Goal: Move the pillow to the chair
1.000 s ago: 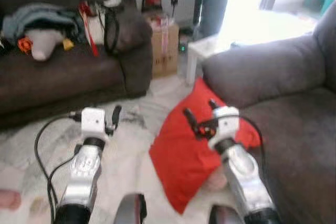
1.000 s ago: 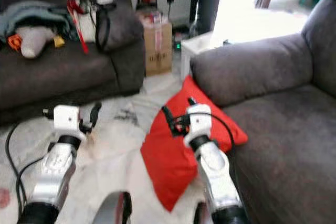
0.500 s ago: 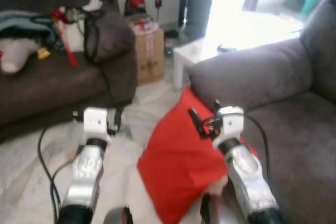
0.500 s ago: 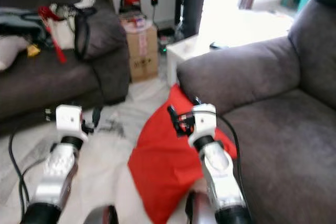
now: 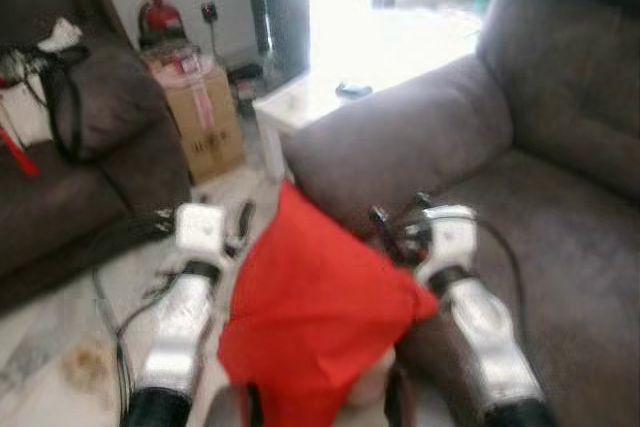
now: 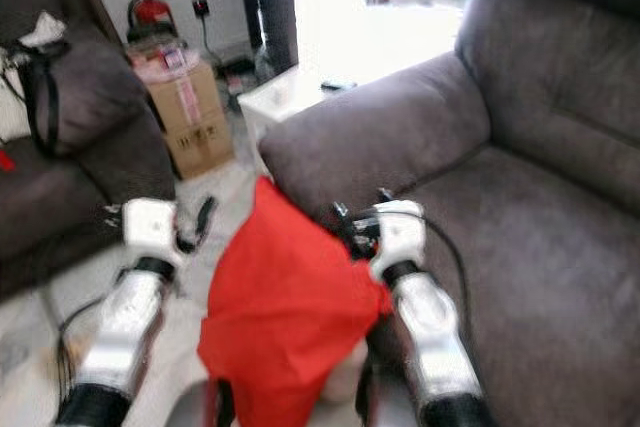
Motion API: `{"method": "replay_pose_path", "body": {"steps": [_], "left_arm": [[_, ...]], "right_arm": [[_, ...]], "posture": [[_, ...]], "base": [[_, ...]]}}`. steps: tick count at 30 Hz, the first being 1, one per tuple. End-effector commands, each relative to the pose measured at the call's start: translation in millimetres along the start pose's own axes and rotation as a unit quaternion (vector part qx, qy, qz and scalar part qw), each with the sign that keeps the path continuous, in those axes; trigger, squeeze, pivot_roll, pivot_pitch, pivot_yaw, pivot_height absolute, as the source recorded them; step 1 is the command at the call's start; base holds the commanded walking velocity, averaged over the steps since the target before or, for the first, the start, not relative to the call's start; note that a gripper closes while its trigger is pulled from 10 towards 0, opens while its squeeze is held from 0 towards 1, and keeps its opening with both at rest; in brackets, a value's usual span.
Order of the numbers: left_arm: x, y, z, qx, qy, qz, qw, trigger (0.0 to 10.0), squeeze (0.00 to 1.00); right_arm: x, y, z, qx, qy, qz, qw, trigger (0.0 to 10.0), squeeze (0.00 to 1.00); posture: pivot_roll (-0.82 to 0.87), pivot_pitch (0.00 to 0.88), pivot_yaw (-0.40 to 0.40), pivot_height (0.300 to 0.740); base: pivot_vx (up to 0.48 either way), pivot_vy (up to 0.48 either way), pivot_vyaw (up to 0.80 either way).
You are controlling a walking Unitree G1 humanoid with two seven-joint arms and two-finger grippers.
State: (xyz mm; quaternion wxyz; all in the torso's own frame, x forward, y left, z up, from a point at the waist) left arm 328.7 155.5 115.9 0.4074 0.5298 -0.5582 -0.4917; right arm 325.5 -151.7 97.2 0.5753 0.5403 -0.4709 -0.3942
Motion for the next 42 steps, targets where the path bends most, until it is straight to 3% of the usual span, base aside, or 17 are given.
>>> {"method": "replay_pose_path", "body": {"steps": [1,5,10,11,12,14,20,21,22,24,26,36,42], "left_arm": [[-17.3,-4,7.2,-0.011,0.03,-0.01,0.999,10.0,0.0],[-36.1,-20,21.2,-0.041,0.072,-0.006,0.997,10.0,0.0],[-46.4,-34,33.1,-0.07,0.094,0.002,0.993,10.0,0.0],[-52.2,-53,46.1,-0.108,0.105,-0.004,0.989,10.0,0.0],[-52.2,-53,46.1,-0.108,0.105,-0.004,0.989,10.0,0.0],[-56.0,-67,60.6,-0.139,0.114,-0.01,0.984,10.0,0.0],[-56.8,-64,61.4,-0.13,0.121,-0.009,0.984,10.0,0.0],[-57.6,-62,58.5,-0.124,0.123,-0.008,0.985,10.0,0.0],[-58.0,-61,57.4,-0.122,0.124,-0.008,0.985,10.0,0.0],[-58.3,-61,56.3,-0.12,0.124,-0.009,0.985,10.0,0.0],[-58.9,-58,54.4,-0.115,0.123,-0.008,0.986,10.0,0.0],[-55.2,-58,52.6,-0.113,0.113,-0.002,0.987,10.0,0.0],[-47.3,-59,49.4,-0.115,0.094,0.006,0.989,10.0,0.0]], "right_arm": [[-8.0,-1,-1.5,-0.005,0.016,-0.001,1.0,10.0,0.0],[2.3,-9,2.4,-0.03,0.018,0.014,0.999,10.0,0.0],[10.7,-15,3.9,-0.041,0.007,0.008,0.999,10.0,0.0],[18.2,-21,5.2,-0.053,-0.007,-0.005,0.999,10.0,0.0],[18.2,-21,5.2,-0.053,-0.007,-0.005,0.999,10.0,0.0],[26.1,-31,7.6,-0.074,-0.025,-0.026,0.997,10.0,0.0],[31.9,-60,15.6,-0.131,-0.046,-0.069,0.988,10.0,0.0],[33.3,-71,18.8,-0.156,-0.058,-0.09,0.982,10.0,0.76],[34.4,-76,20.4,-0.169,-0.066,-0.098,0.979,10.0,1.0],[35.3,-82,21.9,-0.182,-0.073,-0.109,0.975,10.0,1.0],[34.5,-86,22.9,-0.184,-0.074,-0.16,0.967,10.0,1.0],[43.8,-95,30.5,-0.181,-0.092,-0.266,0.942,10.0,1.0],[29.1,-101,35.0,-0.185,-0.043,-0.295,0.936,10.0,1.0]], "posture": [[-0.04,0.0,0.026,0.56],[-0.05,0.0,0.029,0.56],[-0.05,0.0,0.032,0.56],[-0.05,0.0,0.032,0.56],[-0.05,0.0,0.032,0.56],[-0.06,0.0,0.033,0.56],[-0.04,0.0,0.023,0.56],[-0.04,0.0,0.021,0.56],[-0.04,0.0,0.019,0.56],[-0.04,0.0,0.018,0.56],[-0.03,0.0,0.019,0.56],[-0.03,0.0,0.025,0.56],[-0.04,0.0,0.029,0.56]], "base": [[0.0,0.0,0.0],[0.0,0.0,0.0],[0.0,0.0,0.0],[0.0,0.0,0.0],[0.0,0.0,0.0],[0.0,0.0,0.0],[0.0,0.0,0.0],[0.0,0.0,0.0],[0.0,0.0,0.0],[0.0,0.0,0.0],[0.0,0.0,0.0],[0.0,0.0,0.0],[0.0,0.0,0.0]]}}
Point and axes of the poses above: a point about 5 cm out from each wrist's last joint towards the gripper, its own z axis pointing back from the gripper into the wrist, its own y axis along the axis of the wrist's last joint, x = y × z, the point moved 2 cm from there along -z, pointing out of the wrist towards the gripper, and after that the axes turned 4 degrees about z, right-handed, at the moved point
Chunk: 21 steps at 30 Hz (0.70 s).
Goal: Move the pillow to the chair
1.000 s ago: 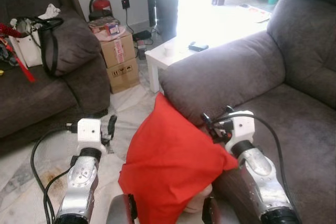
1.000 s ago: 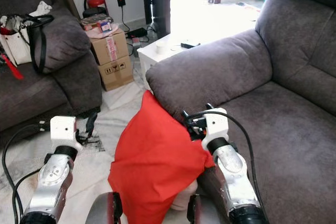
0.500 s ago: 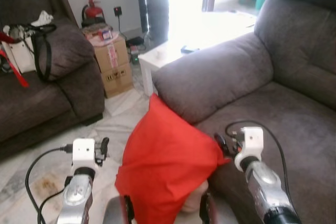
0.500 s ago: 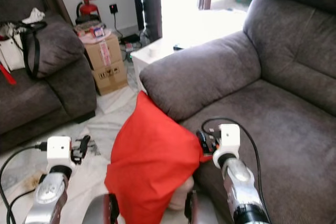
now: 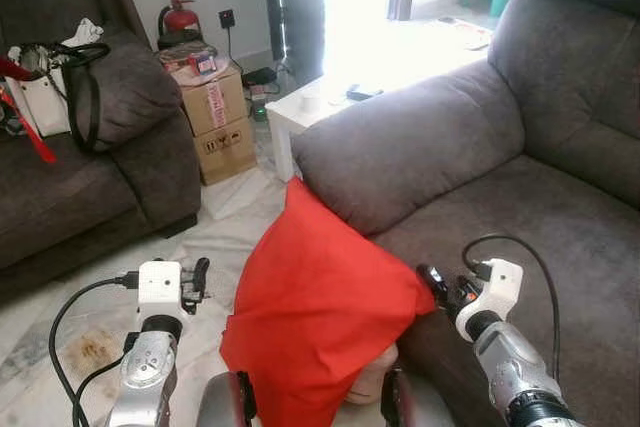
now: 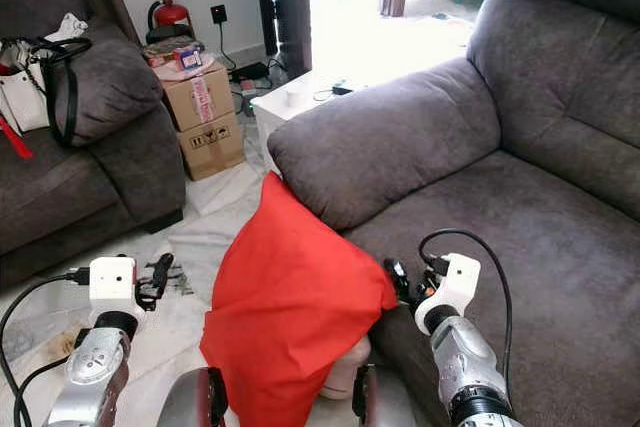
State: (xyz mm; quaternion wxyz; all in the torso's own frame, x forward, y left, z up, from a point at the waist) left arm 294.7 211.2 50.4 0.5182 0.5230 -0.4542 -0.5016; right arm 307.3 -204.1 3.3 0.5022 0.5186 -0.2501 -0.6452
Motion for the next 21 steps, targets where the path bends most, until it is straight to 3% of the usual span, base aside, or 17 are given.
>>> {"method": "replay_pose_path", "body": {"steps": [1,6,7,14,21], "left_arm": [[0.6,2,-1.8,0.003,-0.002,0.007,1.0,10.0,0.0],[2.4,2,-1.7,0.003,-0.009,0.013,1.0,10.0,0.0],[3.3,2,-1.6,0.003,-0.012,0.014,1.0,10.0,0.0],[6.2,2,-1.6,0.0,-0.022,0.014,1.0,10.0,0.0],[13.2,3,-1.4,0.004,-0.037,0.011,0.999,10.0,0.0]], "right_arm": [[-2.9,-7,0.4,-0.01,0.009,-0.012,1.0,10.0,1.0],[-6.2,-13,1.6,-0.012,0.023,-0.021,0.999,10.0,1.0],[-5.9,-13,2.0,-0.012,0.025,-0.019,0.999,10.0,0.02],[-3.0,-14,3.5,-0.019,0.026,0.007,0.999,10.0,0.0],[-11.4,-17,1.9,-0.02,0.05,-0.001,0.999,10.0,0.0]], "posture": [[-0.04,0.0,0.029,0.56],[-0.03,0.0,0.03,0.56],[-0.03,0.0,0.031,0.56],[-0.04,0.0,0.03,0.56],[-0.04,0.0,0.029,0.56]], "base": [[0.0,0.0,0.0],[0.0,0.0,0.0],[0.0,0.0,0.0],[0.0,0.0,0.0],[0.0,0.0,0.0]]}}
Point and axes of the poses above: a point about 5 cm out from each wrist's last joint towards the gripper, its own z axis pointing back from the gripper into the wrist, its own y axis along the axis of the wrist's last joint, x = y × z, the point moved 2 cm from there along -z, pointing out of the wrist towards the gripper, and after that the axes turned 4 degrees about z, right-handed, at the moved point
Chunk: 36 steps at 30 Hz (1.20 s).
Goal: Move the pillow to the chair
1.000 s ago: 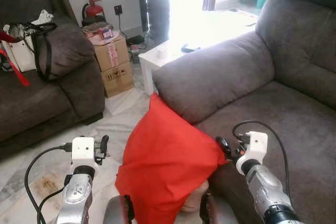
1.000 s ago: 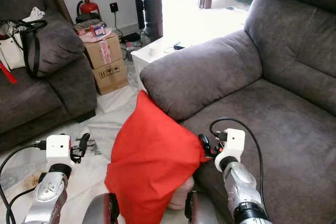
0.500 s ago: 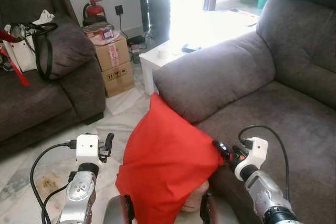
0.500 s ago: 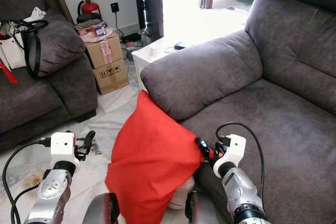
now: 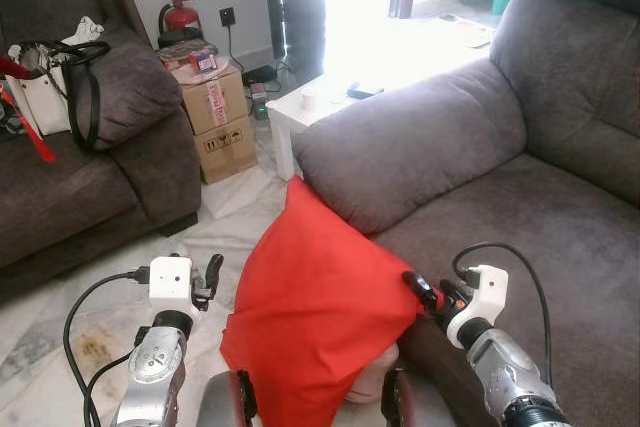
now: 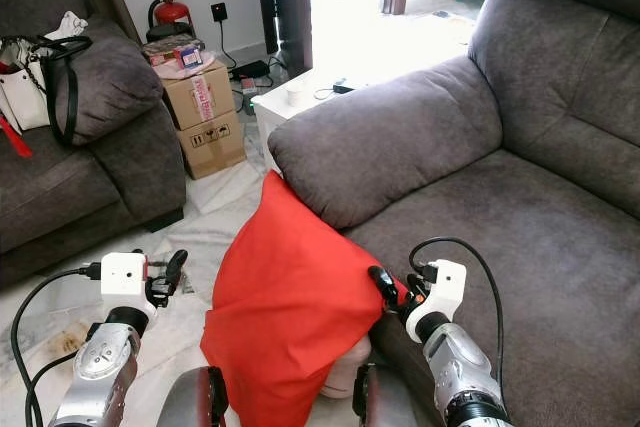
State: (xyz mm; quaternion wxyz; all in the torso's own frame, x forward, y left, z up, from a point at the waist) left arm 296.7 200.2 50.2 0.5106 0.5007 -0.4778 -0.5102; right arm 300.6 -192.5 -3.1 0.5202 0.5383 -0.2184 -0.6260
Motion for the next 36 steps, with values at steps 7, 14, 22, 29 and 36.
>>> {"method": "replay_pose_path", "body": {"steps": [7,14,22,29,36], "left_arm": [[6.3,4,-2.0,0.004,-0.016,0.0,1.0,10.0,0.0],[10.2,7,-4.4,0.008,-0.026,-0.004,1.0,10.0,0.0],[9.6,8,-2.4,0.013,-0.02,-0.006,1.0,10.0,0.0],[9.9,12,-1.1,0.022,-0.014,-0.007,1.0,10.0,0.0],[4.5,17,-0.9,0.028,-0.007,-0.009,1.0,10.0,0.0]], "right_arm": [[-19.0,-14,-7.2,-0.023,0.032,0.016,0.999,10.0,0.0],[-32.1,-25,-12.9,-0.052,0.048,0.035,0.997,10.0,0.0],[-35.3,-31,-14.5,-0.049,0.032,0.026,0.998,10.0,0.0],[-33.7,-19,-19.1,-0.004,-0.009,0.003,1.0,10.0,0.0],[-39.8,-21,-22.9,-0.009,-0.012,0.006,1.0,10.0,0.0]], "posture": [[-0.03,0.0,0.028,0.56],[-0.01,0.001,0.026,0.56],[0.0,0.012,0.011,0.56],[0.02,0.037,-0.001,0.56],[0.04,0.052,-0.012,0.56]], "base": [[0.0,0.0,0.0],[0.0,0.0,0.0],[0.0,0.0,0.0],[0.0,0.0,0.0],[0.0,0.0,0.0]]}}
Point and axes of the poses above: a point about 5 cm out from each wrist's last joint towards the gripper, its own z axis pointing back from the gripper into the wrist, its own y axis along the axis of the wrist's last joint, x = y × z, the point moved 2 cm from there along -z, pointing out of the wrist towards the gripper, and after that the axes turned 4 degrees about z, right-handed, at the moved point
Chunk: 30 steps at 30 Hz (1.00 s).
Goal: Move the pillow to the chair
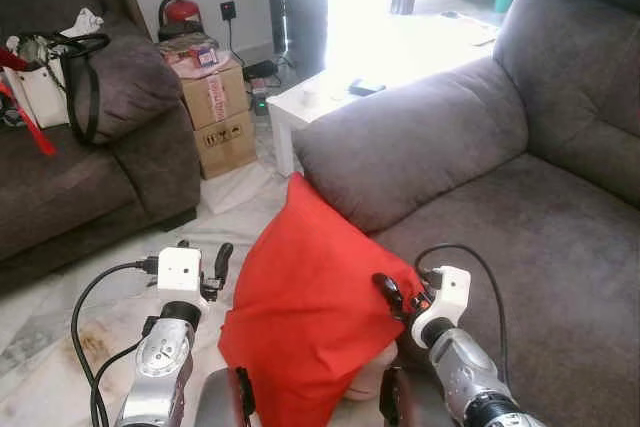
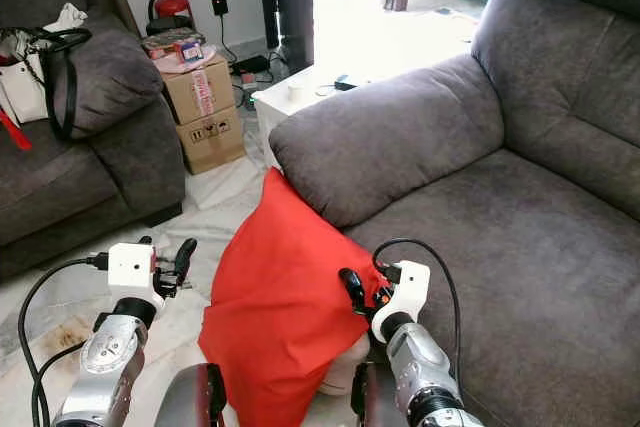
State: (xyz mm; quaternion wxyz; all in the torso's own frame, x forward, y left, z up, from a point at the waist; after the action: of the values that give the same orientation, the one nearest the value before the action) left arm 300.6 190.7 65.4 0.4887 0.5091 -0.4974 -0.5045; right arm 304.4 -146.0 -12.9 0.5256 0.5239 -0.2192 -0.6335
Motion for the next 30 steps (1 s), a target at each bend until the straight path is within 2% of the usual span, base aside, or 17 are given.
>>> {"method": "replay_pose_path", "body": {"steps": [1,5,6,7,30], "left_arm": [[-5.8,1.5,2.7,0.0,0.008,-0.008,1.0,10.0,0.0],[-7.1,1.2,4.7,-0.001,0.011,-0.01,1.0,10.0,0.0],[-7.0,0.4,5.4,-0.002,0.011,-0.01,1.0,10.0,0.0],[-6.8,-0.3,6.5,-0.004,0.012,-0.01,1.0,10.0,0.0],[-4.0,4.3,1.6,0.0,0.014,-0.005,1.0,10.0,0.0]], "right_arm": [[-3.9,1.9,-3.2,0.001,-0.001,0.004,1.0,10.0,0.0],[-2.6,0.3,-2.7,-0.004,-0.007,0.014,1.0,10.0,0.0],[-2.5,-0.1,-2.7,-0.005,-0.009,0.013,1.0,9.2,0.0],[-1.3,-1.8,-2.4,-0.012,-0.017,0.02,1.0,0.0,0.0],[2.8,2.8,-1.4,-0.005,-0.012,0.015,1.0,0.0,0.0]], "posture": [[0.05,0.056,-0.013,0.56],[0.05,0.069,-0.015,0.56],[0.05,0.069,-0.015,0.56],[0.05,0.062,-0.018,0.56],[0.04,0.059,-0.035,0.56]], "base": [[0.0,0.0,0.0],[0.0,0.0,0.0],[0.0,0.0,0.0],[0.0,0.0,0.0],[0.0,0.0,0.0]]}}
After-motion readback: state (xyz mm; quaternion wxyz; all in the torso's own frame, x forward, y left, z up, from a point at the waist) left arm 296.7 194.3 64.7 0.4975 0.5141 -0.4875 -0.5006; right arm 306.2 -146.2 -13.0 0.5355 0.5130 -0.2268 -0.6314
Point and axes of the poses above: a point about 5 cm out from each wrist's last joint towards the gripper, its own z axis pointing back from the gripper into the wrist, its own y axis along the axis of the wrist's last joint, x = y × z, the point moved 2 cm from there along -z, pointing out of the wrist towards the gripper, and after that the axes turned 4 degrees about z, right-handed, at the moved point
